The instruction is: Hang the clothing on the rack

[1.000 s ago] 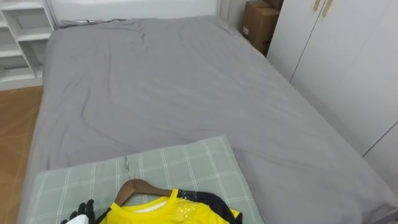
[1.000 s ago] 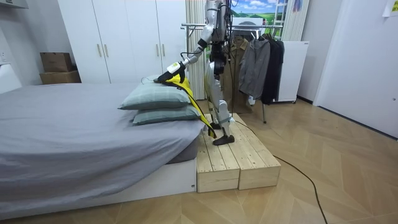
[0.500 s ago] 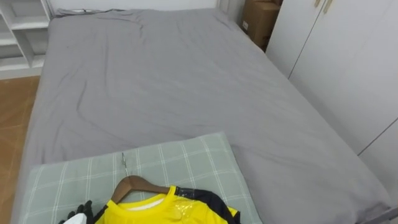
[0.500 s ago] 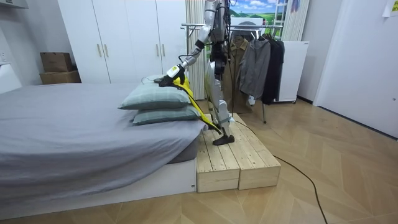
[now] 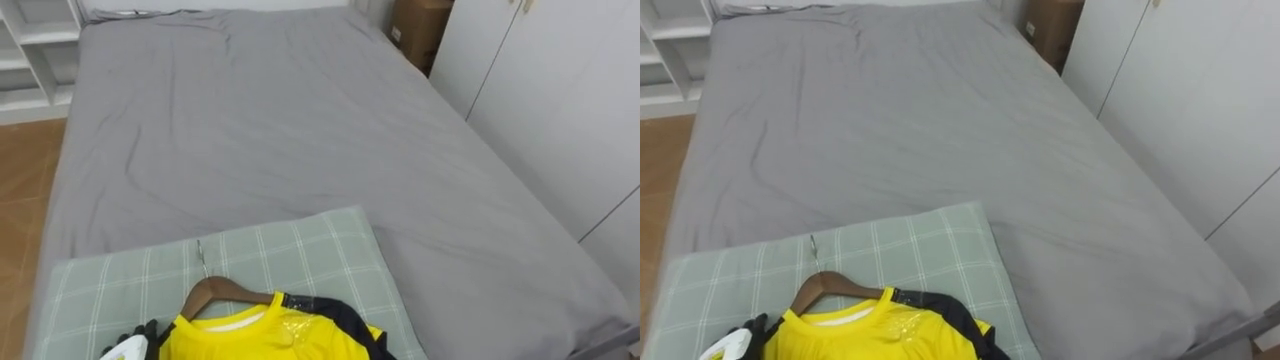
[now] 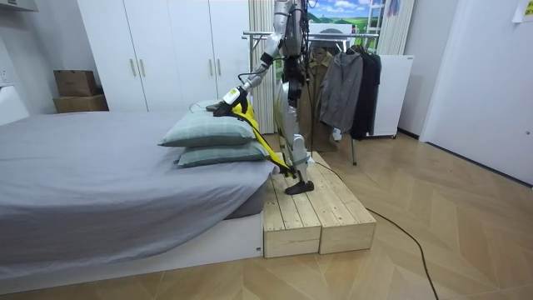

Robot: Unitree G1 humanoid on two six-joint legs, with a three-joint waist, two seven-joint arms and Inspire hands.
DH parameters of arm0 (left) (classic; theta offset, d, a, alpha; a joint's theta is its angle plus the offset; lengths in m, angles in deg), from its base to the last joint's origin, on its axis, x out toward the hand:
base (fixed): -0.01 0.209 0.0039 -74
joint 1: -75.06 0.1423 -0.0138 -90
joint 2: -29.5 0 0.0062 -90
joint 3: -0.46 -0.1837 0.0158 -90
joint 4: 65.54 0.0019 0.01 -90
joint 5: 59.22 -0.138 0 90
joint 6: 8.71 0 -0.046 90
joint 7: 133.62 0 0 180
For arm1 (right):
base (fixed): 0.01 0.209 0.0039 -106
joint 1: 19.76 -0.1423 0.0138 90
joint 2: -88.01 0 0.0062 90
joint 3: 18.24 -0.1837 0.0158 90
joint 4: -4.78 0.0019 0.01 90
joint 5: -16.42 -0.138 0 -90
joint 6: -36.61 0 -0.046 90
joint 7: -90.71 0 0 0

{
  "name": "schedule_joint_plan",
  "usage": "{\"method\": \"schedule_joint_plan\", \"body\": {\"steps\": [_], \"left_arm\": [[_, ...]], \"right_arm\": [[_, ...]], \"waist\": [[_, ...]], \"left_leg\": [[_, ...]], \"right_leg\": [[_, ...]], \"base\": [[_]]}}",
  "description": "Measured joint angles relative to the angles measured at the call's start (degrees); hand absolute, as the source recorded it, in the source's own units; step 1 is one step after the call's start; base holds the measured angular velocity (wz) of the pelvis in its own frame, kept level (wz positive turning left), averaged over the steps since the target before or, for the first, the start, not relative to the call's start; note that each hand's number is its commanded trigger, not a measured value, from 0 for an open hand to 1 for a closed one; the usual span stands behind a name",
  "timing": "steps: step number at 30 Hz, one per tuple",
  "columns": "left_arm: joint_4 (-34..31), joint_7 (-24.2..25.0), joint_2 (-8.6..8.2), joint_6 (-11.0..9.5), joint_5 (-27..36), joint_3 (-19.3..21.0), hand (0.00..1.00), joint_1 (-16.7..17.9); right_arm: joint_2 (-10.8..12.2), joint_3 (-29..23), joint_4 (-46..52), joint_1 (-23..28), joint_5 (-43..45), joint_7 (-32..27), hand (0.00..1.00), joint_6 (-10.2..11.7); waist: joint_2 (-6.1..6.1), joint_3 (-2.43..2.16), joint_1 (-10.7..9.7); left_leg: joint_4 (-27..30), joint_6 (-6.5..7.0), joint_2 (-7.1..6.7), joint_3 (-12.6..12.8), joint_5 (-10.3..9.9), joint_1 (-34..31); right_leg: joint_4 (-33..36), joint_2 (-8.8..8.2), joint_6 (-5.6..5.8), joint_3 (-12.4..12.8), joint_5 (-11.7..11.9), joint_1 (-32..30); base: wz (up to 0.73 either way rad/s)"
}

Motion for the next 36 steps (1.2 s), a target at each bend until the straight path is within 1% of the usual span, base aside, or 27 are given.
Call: {"method": "schedule_joint_plan", "body": {"steps": [1,2,3,6,11,17,33,36], "left_arm": [[0.0,0.31,0.0,0.05,0.01,0.0,0.84,-0.22],[-0.01,0.94,0.0,0.06,0.02,-0.07,0.94,-0.64],[-0.01,1.17,0.0,0.06,0.02,-0.37,1.0,-0.9],[-0.02,1.55,0.05,0.05,0.0,-1.2,1.0,-1.42],[-0.09,1.64,0.38,0.06,-0.05,-1.14,1.0,-1.92],[-0.75,1.98,0.74,0.23,-0.53,-1.1,1.0,-1.9],[-0.77,2.3,0.67,0.31,0.04,-1.1,1.0,-1.57],[-0.77,2.12,0.67,0.32,0.04,-0.96,1.0,-1.53]], "right_arm": [[0.0,0.0,-0.02,-0.04,0.0,0.04,0.0,0.02],[0.0,0.0,-0.04,-0.2,0.0,0.04,0.0,0.03],[-0.01,0.0,-0.24,-0.62,0.0,0.01,0.0,0.02],[-0.01,0.0,-0.23,-1.17,0.01,0.01,0.0,0.07],[-0.01,0.0,-0.22,-1.84,-0.01,-0.28,0.0,0.16],[-0.01,-0.01,-0.1,-1.52,0.12,-0.28,0.0,0.04],[-0.05,-0.06,-0.06,-1.57,0.1,-1.59,0.0,0.06],[-0.05,-0.12,0.18,-1.28,0.03,-1.61,0.0,0.05]], "waist": [[0.05,0.02,-0.02],[0.13,0.07,0.0],[0.33,0.18,0.0],[0.7,0.37,-0.07],[1.22,0.39,-0.07],[1.14,0.35,-0.04],[1.14,0.31,0.01],[1.3,0.21,0.05]], "left_leg": [[0.11,0.0,0.01,-0.01,0.0,-0.04],[0.16,0.0,0.01,-0.02,0.0,-0.16],[0.16,0.0,0.0,-0.02,0.0,-0.12],[0.14,0.01,-0.05,-0.01,0.0,-0.04],[0.13,0.02,-0.05,-0.01,0.01,-0.01],[0.1,0.02,-0.05,0.01,0.02,0.21],[-0.14,0.02,-0.09,0.15,0.02,1.1],[-0.18,0.02,-0.1,0.14,0.02,1.24]], "right_leg": [[0.01,0.0,0.0,-0.01,0.0,0.01],[0.03,-0.01,-0.01,0.0,0.0,0.07],[0.0,-0.01,-0.01,0.01,0.0,0.18],[0.0,-0.08,0.0,0.02,0.0,0.22],[-0.01,-0.08,0.0,0.0,0.0,0.21],[0.49,-0.08,0.0,-0.05,0.0,0.22],[0.97,-0.08,0.0,-0.17,-0.28,0.86],[0.96,-0.07,0.0,-0.17,-0.31,0.93]], "base": [[0.0],[0.0],[0.0],[0.0],[0.0],[0.0],[0.0],[0.0]]}}
